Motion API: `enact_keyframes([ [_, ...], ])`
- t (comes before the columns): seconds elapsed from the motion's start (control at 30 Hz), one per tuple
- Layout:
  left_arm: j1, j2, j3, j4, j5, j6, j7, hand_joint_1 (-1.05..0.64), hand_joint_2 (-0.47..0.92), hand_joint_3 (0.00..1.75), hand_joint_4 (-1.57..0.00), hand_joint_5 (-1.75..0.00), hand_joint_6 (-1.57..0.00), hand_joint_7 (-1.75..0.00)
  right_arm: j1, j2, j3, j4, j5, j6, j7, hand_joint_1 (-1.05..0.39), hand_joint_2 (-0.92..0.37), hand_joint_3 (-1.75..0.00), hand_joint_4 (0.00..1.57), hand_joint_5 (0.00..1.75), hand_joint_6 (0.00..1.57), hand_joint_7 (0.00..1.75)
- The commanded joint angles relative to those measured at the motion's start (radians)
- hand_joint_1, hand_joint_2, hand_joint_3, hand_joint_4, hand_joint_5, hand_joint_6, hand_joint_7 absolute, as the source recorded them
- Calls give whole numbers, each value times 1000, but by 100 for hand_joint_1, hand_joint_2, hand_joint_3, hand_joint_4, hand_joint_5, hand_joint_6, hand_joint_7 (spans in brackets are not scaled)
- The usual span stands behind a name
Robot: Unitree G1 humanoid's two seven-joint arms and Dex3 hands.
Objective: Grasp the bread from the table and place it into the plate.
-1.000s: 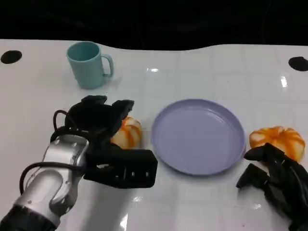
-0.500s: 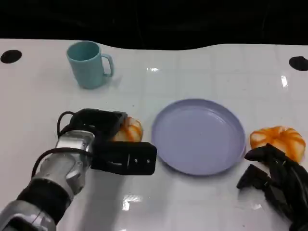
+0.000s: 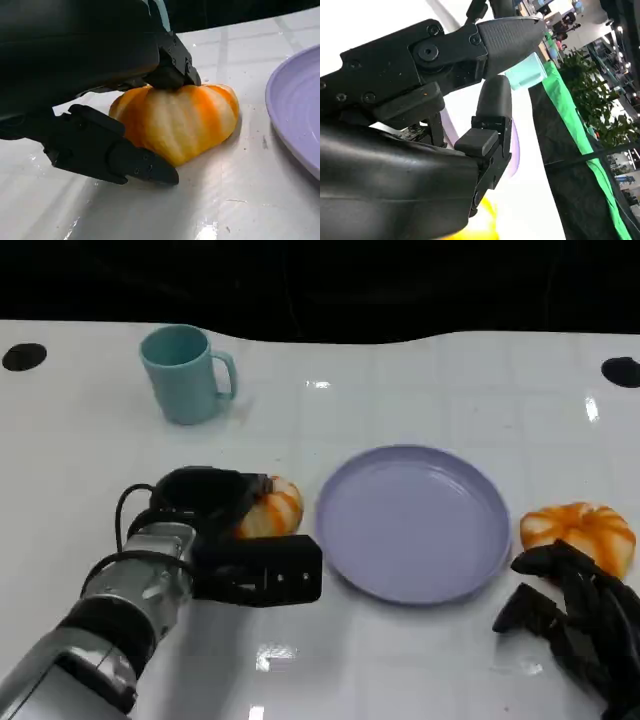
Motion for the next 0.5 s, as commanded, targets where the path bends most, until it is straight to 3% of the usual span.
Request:
enact_keyframes([
  [0.03,-7,20,31,26,-37,-65,149,-21,89,49,-84,-164,-61,-161,21,-9,0,-11,0,17,-13,-54,-92,-16,62,159,66,118],
  [0.07,-8,20,34,28,-42,-67,159,-20,85,58,-83,-170,-59,-169,21,-9,1,-11,0,18,-13,-54,-92,-16,62,159,66,118],
  [0.17,-6,20,50,25,-69,-86,177,-20,82,65,-83,-174,-57,-174,17,-12,0,0,-1,7,-4,-54,-92,-15,62,159,66,118],
  [0.2,-3,20,63,18,-85,-98,182,-20,74,81,-83,-174,-58,-174,14,-13,-1,8,-2,-3,4,-53,-92,-18,62,159,64,117],
  [0.27,0,21,75,12,-104,-111,188,-20,68,93,-84,-175,-59,-175,10,-15,-2,19,-2,-15,12,-53,-92,-19,62,159,63,116],
  [0.5,0,18,150,-100,-211,-124,104,-19,55,112,-89,-175,-66,-175,-16,-15,-12,66,0,-30,10,-56,-92,-16,68,156,70,114],
])
